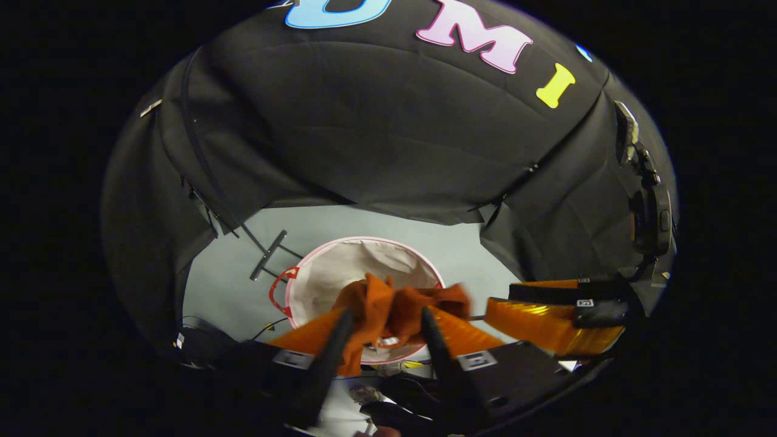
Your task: Grasp the clothes on the hanger with both hands and then place them into the laundry hamper below.
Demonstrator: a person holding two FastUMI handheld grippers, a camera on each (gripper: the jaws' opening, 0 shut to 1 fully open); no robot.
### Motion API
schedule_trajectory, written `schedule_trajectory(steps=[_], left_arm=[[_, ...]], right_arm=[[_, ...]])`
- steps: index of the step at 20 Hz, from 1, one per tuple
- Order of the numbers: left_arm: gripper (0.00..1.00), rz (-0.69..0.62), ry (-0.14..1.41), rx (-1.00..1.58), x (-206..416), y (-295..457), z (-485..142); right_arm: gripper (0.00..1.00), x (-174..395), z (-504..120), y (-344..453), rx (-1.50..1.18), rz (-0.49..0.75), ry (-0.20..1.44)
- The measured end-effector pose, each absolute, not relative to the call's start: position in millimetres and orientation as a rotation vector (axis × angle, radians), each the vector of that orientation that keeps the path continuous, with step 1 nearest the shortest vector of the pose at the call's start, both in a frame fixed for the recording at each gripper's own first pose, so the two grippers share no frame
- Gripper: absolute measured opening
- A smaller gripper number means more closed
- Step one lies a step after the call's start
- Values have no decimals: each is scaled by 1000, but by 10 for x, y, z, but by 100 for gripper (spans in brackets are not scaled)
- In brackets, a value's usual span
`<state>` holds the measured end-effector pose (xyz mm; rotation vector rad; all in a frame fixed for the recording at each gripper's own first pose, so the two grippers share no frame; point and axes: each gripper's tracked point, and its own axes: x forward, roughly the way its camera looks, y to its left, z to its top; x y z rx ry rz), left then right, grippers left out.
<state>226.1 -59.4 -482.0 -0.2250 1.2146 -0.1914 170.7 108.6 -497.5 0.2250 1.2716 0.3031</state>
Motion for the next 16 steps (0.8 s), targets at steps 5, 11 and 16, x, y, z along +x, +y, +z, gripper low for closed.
schedule_trajectory(steps=[5, 11, 16], left_arm=[[95, -184, 1224, -205, 2165, -527, -4792], [89, -180, 1182, -215, 1982, -465, -4521], [89, -137, 1044, -188, 1858, -305, -3963]], right_arm=[[100, 1580, -5114, 854, 167, 211, 1300], [99, 1428, -4831, 839, 179, 172, 1251], [98, 1361, -4235, 797, 135, 134, 1099]])
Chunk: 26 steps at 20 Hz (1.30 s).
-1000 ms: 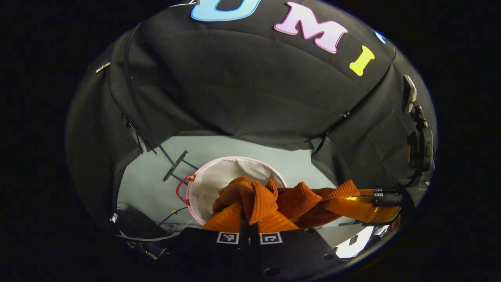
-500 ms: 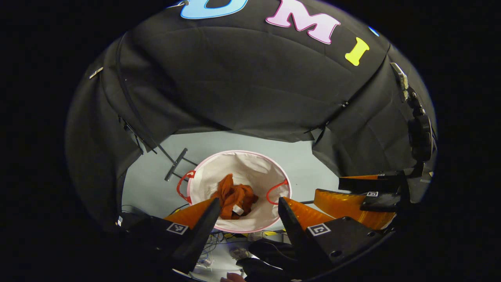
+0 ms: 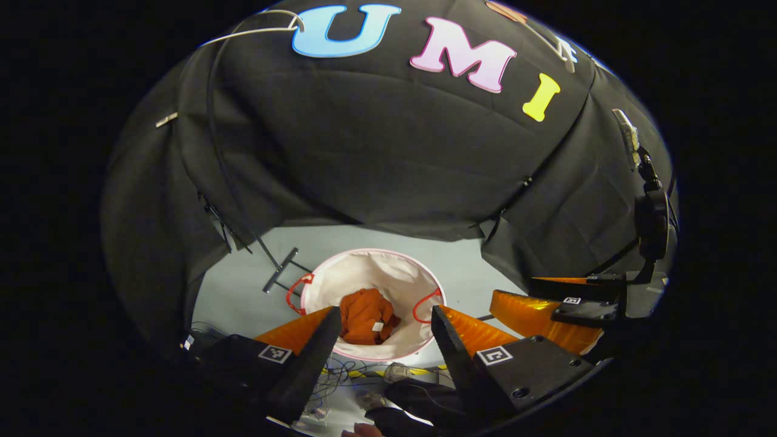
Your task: Grasp the clothes on the hanger with both hands and then place them into the laundry hamper below.
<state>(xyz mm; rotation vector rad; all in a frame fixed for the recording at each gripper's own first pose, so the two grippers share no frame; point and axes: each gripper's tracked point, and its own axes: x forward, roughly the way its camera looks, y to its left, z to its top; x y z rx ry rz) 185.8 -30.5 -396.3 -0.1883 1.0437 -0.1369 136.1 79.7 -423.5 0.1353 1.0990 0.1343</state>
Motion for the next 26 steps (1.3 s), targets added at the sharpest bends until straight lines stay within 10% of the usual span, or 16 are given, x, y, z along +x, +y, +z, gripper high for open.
schedule_trajectory(steps=[26], left_arm=[[89, -68, 277, -60, 591, -187, -589]], right_arm=[[98, 672, -610, -47, 12, 16, 245]])
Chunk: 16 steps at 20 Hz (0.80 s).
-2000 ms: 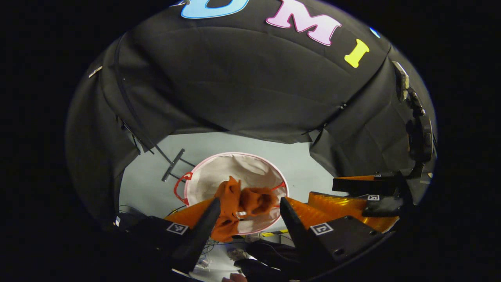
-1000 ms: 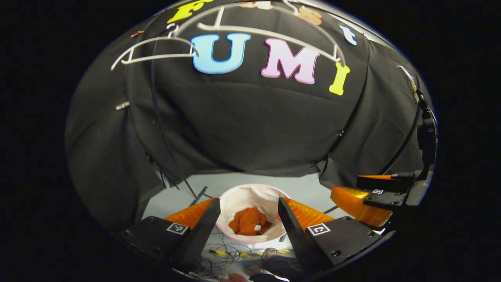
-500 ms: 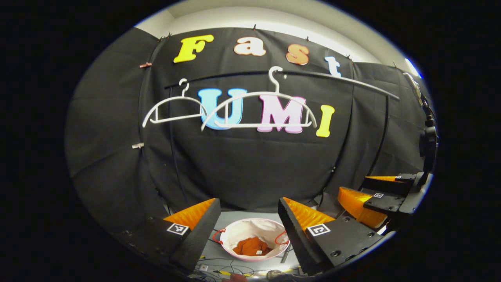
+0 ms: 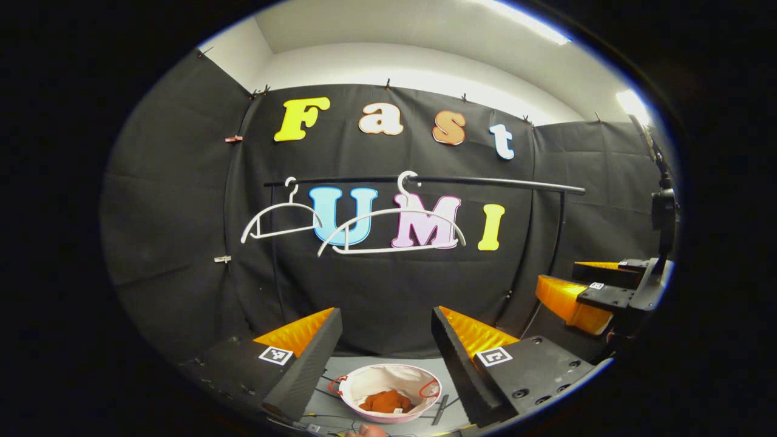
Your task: Grasp the clothes on the hanger with both hands and then place them into the laundry hamper below.
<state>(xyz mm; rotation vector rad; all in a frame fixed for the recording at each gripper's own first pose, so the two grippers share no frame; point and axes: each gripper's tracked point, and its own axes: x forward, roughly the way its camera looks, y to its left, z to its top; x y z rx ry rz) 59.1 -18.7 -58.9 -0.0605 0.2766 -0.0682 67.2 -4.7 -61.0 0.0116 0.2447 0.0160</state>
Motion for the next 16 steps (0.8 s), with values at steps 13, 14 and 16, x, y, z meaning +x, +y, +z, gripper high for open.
schedule_trajectory(steps=[13, 14, 16], left_arm=[[89, -4, 191, -14, 40, -453, -149], [89, -6, 194, -12, 26, -479, -160], [94, -12, 191, -10, 7, -526, -143]], right_arm=[[97, 46, -462, -459, 40, -6, 196], [99, 28, -438, -455, 40, -4, 189], [99, 3, -394, -485, 29, -3, 172]])
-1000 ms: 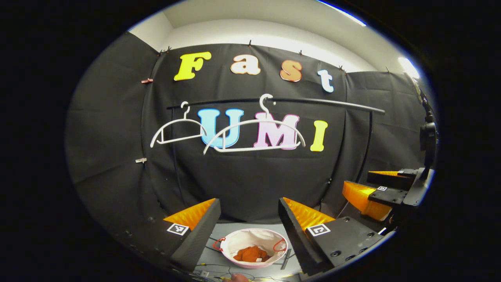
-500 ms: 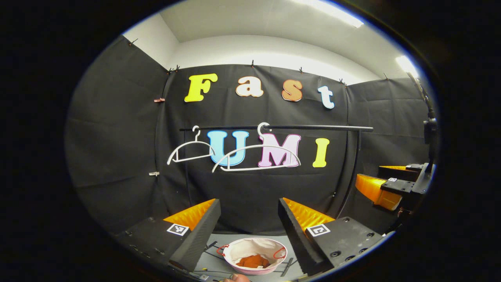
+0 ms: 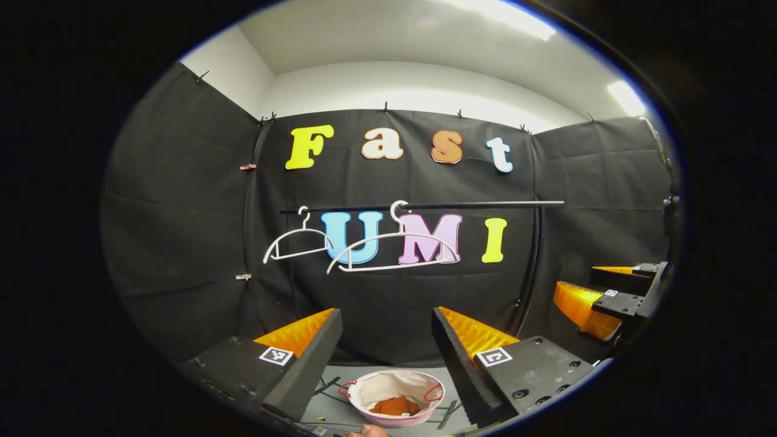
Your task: Grasp the clothes on the hanger with both hands and then place them into the laundry hamper below.
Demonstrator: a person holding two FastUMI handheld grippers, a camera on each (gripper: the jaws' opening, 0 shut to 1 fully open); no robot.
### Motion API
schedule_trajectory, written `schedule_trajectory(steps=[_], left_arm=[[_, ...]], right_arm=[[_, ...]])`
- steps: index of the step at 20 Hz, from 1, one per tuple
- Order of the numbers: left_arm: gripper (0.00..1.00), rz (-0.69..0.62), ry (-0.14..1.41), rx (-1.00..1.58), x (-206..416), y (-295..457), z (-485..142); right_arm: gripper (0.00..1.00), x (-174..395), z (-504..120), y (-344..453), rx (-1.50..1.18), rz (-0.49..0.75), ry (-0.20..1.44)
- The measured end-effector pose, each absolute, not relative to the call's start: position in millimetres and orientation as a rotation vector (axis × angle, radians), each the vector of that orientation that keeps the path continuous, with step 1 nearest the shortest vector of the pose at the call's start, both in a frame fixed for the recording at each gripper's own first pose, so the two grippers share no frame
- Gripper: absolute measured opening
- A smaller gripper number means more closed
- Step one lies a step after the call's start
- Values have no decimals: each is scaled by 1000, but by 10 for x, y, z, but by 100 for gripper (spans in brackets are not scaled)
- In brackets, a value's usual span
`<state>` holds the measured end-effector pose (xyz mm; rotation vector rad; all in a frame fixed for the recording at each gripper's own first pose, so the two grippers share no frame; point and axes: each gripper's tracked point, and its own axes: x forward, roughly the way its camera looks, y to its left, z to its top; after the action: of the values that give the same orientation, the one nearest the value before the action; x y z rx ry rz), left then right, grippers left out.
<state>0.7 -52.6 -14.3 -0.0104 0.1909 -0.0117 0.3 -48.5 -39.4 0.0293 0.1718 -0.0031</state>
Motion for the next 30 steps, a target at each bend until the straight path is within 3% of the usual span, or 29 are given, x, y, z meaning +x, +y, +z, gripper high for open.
schedule_trajectory(steps=[2, 3, 5, 8, 9, 11, 12, 14, 16, 18, 25, 26, 27, 30], left_arm=[[89, -19, 186, -9, 22, -575, -138], [94, -23, 187, -10, 29, -579, -137], [89, -25, 182, -11, 36, -580, -133], [89, -26, 176, -9, 48, -590, -131], [94, -27, 175, -10, 51, -590, -129], [89, -32, 179, -11, 42, -602, -134], [94, -33, 180, -12, 38, -604, -139], [89, -35, 178, -13, 43, -606, -131], [94, -38, 174, -11, 44, -608, -126], [89, -40, 174, -9, 41, -607, -126], [94, -40, 186, -17, 40, -627, -142], [89, -41, 186, -17, 38, -628, -145], [94, -43, 187, -17, 37, -627, -142], [94, -48, 185, -15, 45, -642, -140]], right_arm=[[99, 7, -382, -526, 21, -6, 163], [99, -2, -388, -535, 23, -5, 162], [99, 10, -403, -572, 24, -9, 164], [99, 35, -454, -619, 28, -17, 176], [99, 32, -457, -644, 30, -21, 177], [100, 33, -469, -655, 32, -24, 181], [99, 32, -457, -655, 30, -24, 178], [99, 27, -449, -663, 25, -24, 172], [100, 32, -453, -660, 19, -25, 168], [99, 25, -473, -643, 20, -23, 173], [99, 8, -489, -620, 13, -19, 175], [99, 19, -494, -626, 12, -21, 176], [99, 14, -495, -633, 12, -24, 177], [95, 24, -508, -641, 14, -30, 178]])
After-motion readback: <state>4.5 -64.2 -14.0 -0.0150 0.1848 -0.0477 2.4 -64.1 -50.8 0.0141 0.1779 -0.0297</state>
